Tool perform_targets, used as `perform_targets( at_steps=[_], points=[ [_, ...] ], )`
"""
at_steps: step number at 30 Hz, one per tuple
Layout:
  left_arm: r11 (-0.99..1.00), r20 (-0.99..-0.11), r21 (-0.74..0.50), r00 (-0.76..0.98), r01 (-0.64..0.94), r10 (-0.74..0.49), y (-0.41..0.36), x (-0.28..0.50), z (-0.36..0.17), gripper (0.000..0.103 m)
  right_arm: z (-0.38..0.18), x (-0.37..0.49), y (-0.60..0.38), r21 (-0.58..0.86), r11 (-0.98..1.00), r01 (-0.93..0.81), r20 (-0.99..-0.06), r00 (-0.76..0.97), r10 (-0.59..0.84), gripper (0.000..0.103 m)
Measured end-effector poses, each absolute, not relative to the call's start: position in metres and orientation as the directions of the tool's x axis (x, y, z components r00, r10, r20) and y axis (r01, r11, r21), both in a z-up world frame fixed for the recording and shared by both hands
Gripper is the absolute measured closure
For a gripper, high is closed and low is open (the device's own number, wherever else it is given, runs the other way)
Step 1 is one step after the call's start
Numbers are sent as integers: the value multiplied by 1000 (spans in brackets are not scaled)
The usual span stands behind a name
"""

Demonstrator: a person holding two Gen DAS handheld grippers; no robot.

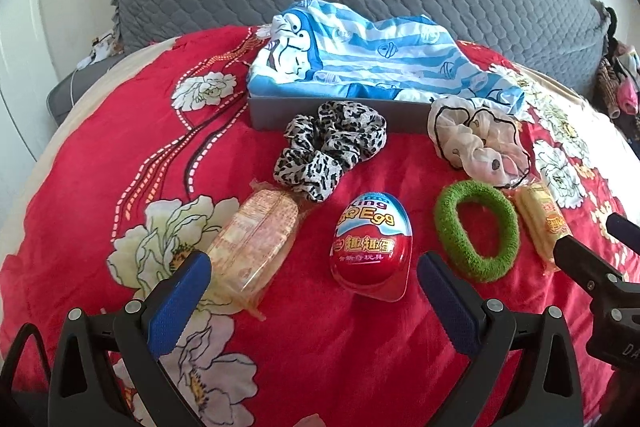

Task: Organize objects
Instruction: 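Move left tool toward the red egg while right tool approaches the yellow packaged cake, then close left tool on the red egg while right tool closes on the yellow cake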

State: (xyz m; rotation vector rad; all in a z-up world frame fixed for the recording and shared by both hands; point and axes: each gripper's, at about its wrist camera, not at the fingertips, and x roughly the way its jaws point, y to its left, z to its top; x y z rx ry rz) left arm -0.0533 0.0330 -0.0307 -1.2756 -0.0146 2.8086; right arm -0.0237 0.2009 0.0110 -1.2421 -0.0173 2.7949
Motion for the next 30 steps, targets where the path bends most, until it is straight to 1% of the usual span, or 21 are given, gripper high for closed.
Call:
perform_targets(
  at_steps=[13,21,30],
  points=[
    [-998,-760,-48,-646,-47,67,40,-70,-41,0,3,-42,221,-59,-993,-103,-759,-642,111,1],
    [-997,-755,-28,-652,-66,64,48,-74,-45,0,-5,-50,231,-56,-992,-113,-775,-622,115,1],
    [-997,-746,-14,-663,-78,63,49,-80,-50,0,-8,-62,232,-79,-992,-96,-771,-625,122,1]
  ],
)
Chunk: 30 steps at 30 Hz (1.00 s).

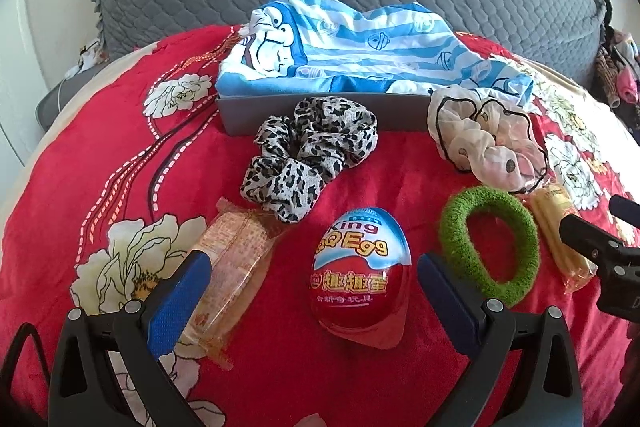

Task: Organize objects
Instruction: 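Close left tool on the red egg while right tool closes on the yellow cake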

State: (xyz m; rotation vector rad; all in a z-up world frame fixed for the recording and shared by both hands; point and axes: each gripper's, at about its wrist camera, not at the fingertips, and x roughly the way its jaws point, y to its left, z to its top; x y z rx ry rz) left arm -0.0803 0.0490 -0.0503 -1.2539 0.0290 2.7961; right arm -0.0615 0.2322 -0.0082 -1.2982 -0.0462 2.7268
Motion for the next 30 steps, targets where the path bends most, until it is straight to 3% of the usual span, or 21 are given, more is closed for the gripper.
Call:
perform_targets(
  at_steps=[19,30],
  points=[
    [-994,-740,-44,-665,-99,99,57,-76,-48,0,-11,-68,235,-69,-993,-93,-775,-622,112,1],
    [-989,-739,-76,-659,-128,142,62,-80,-51,1,-27,-78,234,-88,-993,-80,-800,-588,119,14]
  ],
)
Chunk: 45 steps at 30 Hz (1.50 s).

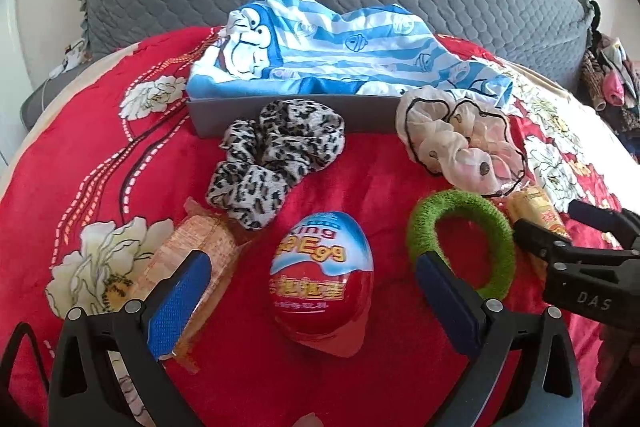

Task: Organize objects
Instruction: 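Close left tool on the red egg while right tool closes on the yellow cake, then lift the red egg with left tool while right tool lifts the yellow cake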

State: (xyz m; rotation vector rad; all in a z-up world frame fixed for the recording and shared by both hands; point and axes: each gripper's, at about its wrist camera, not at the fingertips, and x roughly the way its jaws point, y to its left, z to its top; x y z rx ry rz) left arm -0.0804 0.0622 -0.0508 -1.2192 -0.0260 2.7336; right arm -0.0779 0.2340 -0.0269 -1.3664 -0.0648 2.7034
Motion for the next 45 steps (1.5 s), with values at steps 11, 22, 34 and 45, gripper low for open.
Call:
perform_targets(
  at_steps=[11,22,34,45],
  points=[
    [-981,-782,-137,-593,-133,190,60,-88,-65,44,-32,-81,233,-51,-997,-53,-821,-566,72,40],
    [-980,-770,-143,-607,-140,199,59,-89,-60,50,-31,-81,232,-8,-999,-44,-826,-563,32,61],
    [-980,-767,-134,-611,-147,197,60,-88,-57,50,-29,-81,233,-1,-999,-48,-825,-565,28,64],
    [-979,-762,-137,-616,-149,200,59,-85,-51,50,-22,-77,232,-11,-999,-51,-819,-573,38,64]
  ],
)
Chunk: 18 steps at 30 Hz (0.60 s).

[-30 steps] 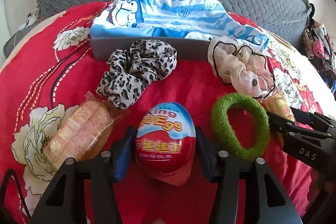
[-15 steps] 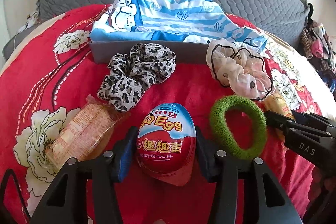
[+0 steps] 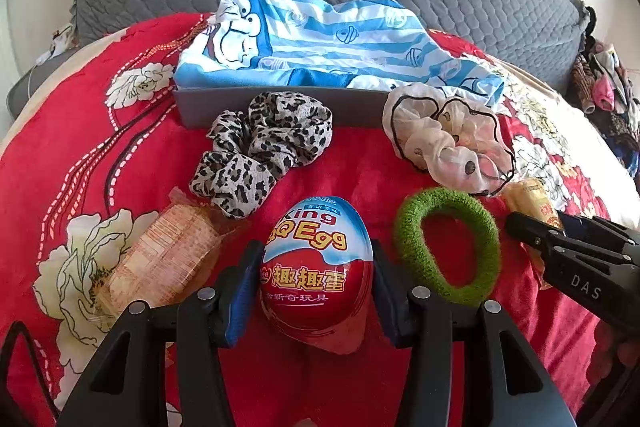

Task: Organize objects
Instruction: 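Lift the red egg with left tool while right tool lifts the yellow cake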

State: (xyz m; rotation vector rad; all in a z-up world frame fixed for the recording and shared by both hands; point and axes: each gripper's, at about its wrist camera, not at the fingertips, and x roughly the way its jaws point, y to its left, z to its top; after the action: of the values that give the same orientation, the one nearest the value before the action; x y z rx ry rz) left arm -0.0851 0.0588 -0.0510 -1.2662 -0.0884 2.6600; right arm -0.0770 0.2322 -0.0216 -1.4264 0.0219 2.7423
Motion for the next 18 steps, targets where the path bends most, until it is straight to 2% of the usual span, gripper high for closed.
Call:
perform_targets(
  at_steps=[18],
  points=[
    [-980,-752,-136,-629,-144,197,54,-73,-33,50,-2,-55,231,-8,-998,-59,-806,-591,41,64]
  ],
)
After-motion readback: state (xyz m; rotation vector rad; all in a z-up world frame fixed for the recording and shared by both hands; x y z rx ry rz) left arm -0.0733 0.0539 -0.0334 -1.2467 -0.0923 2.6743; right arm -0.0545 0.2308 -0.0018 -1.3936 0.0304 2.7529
